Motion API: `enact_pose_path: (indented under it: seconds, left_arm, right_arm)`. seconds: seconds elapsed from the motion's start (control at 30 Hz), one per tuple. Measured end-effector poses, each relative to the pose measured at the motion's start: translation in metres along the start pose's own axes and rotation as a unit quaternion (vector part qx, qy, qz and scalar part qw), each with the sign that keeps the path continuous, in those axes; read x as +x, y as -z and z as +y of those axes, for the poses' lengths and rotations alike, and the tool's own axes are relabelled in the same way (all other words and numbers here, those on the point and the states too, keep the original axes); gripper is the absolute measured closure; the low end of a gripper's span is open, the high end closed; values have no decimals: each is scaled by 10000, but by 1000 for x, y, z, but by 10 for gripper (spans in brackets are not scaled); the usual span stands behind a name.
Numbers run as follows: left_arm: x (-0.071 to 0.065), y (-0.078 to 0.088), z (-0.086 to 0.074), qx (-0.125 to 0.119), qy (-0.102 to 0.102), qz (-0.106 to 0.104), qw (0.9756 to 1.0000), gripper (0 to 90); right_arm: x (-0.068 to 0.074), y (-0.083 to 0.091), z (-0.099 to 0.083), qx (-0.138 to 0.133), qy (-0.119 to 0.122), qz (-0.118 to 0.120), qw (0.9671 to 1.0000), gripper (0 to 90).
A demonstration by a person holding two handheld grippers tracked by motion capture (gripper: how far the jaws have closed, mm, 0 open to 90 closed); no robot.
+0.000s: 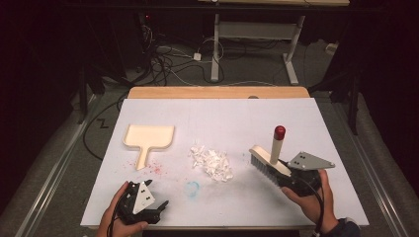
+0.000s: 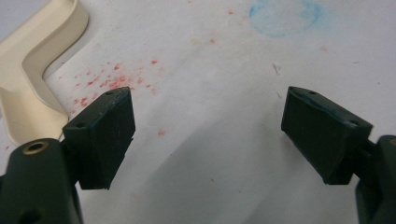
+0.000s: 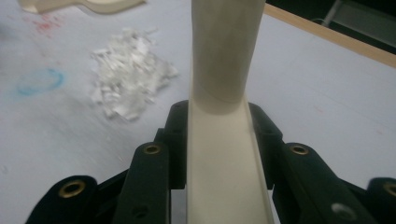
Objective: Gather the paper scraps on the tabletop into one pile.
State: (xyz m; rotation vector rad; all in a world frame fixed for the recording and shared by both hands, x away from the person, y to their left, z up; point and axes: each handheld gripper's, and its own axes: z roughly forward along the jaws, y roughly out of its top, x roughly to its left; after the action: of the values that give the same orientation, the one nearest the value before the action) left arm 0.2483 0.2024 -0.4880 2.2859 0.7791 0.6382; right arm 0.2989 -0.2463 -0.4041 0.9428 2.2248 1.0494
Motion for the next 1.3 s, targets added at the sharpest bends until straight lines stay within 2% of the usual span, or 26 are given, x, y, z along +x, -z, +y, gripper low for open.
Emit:
enact_pose_path:
  seconds: [0.07,0.1,0.2,0.3,0.37,0.4,0.53,0.6,0.77,0.9,1.03,1.17,1.3]
  left_arm:
    - [0,0,-1,4,-15,-13,10000,164]
    - [0,1,-1,-14,-21,-27,10000,164]
    - [-1,0,1,-16,-75,-33,10000,164]
    - [-1,0,3,-76,4,-47,10000,164]
    - [0,0,4,-118,36,-101,9999,164]
    - [0,0,4,-123,42,-105,9999,164]
    - [-1,-1,5,-126,58,-109,9998,164]
    - [0,-1,4,-103,87,-94,9999,164]
    - [1,0,2,-126,112,-113,9998,164]
    - [2,0,1,-112,112,-100,9998,164]
    - [1,1,1,-106,92,-81,9999,164]
    - [-1,1,1,-64,52,-50,10000,164]
    - [-1,1,1,-52,30,-54,10000,164]
  right_arm:
    - [-5,0,-6,249,219,-109,9994,677]
    - [-6,0,-9,341,257,-214,9989,677]
    - [-6,-9,-11,375,139,-53,9992,678]
    - [7,-23,-3,462,241,224,9984,677]
    - [17,-35,3,535,337,266,9976,676]
    - [21,-41,7,520,413,321,9973,675]
    - [43,-60,23,414,415,516,9969,676]
    - [54,-69,32,351,491,657,9960,676]
    - [71,-87,48,179,543,640,9963,677]
    - [70,-81,55,-63,560,637,9964,677]
    - [58,-62,54,-210,459,624,9968,677]
    - [44,-37,47,-376,413,855,9948,677]
    - [41,-17,34,-284,506,1069,9926,677]
